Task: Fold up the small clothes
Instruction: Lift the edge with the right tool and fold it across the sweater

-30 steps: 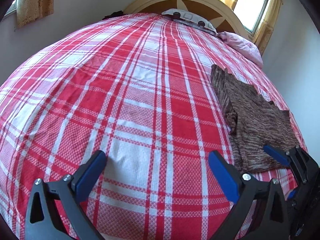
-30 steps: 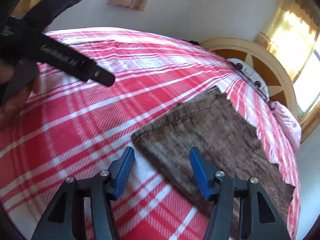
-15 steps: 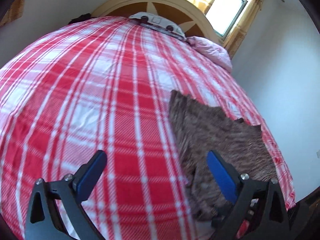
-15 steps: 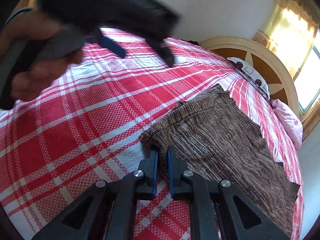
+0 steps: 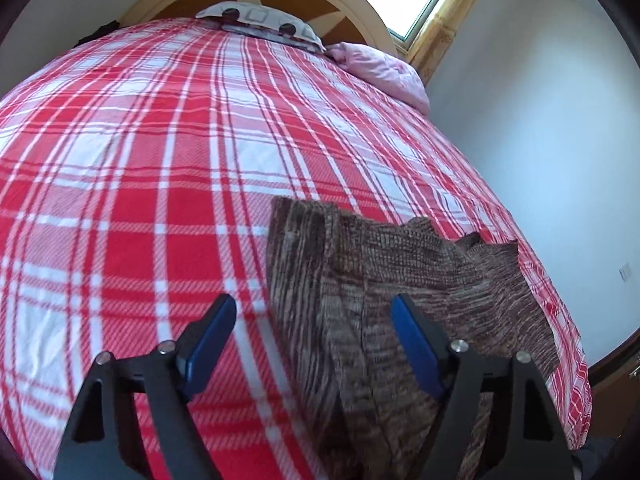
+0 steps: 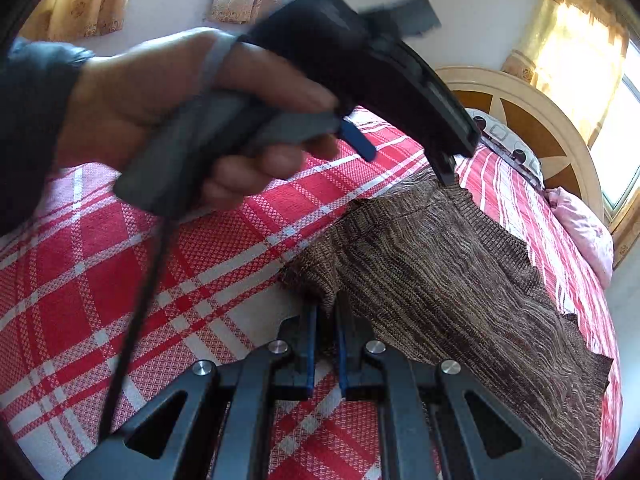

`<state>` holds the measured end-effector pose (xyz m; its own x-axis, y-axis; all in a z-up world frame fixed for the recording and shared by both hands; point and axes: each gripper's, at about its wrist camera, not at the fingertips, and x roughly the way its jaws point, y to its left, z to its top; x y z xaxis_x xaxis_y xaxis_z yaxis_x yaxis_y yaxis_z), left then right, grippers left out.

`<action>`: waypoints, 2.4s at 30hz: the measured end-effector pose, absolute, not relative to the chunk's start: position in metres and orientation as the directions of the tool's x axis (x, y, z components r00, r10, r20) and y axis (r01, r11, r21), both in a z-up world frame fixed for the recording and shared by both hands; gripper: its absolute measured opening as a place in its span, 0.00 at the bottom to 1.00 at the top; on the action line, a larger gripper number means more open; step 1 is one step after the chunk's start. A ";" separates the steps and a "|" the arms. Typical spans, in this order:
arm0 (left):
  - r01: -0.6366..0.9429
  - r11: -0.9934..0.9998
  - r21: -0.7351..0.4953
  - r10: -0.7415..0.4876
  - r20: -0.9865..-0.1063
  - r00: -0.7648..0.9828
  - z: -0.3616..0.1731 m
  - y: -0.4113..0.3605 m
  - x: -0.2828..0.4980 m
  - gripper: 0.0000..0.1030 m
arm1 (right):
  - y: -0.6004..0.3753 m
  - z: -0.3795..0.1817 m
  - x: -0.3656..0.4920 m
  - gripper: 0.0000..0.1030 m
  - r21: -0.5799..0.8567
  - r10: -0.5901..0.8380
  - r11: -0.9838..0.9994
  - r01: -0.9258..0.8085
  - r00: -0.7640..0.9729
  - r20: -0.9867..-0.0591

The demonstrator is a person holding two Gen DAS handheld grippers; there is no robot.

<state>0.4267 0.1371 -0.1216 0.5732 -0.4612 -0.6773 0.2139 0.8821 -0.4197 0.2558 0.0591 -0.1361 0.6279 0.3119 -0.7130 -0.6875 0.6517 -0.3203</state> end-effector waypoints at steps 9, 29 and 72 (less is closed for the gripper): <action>0.239 0.893 -0.381 -0.449 -0.718 0.532 -0.128 0.120 0.441 0.29 | 0.056 -0.136 0.256 0.07 -0.304 0.322 0.656 -0.691 0.620 -0.715; 0.222 0.840 -0.495 -0.523 -0.630 0.574 -0.077 0.113 0.425 0.12 | -0.028 -0.084 0.282 0.05 -0.066 0.451 0.770 -0.635 0.614 -0.648; 0.427 0.800 -0.421 -0.588 -0.694 0.416 -0.071 -0.178 0.445 0.12 | -0.330 -0.090 0.254 0.04 0.355 0.371 0.920 -0.168 0.669 -0.644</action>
<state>0.4451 -0.1782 -0.0709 0.4164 -0.5876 -0.6938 0.4273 0.8000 -0.4211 0.2545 -0.3298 -0.0897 0.6690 0.3708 -0.6442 -0.1681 0.9197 0.3548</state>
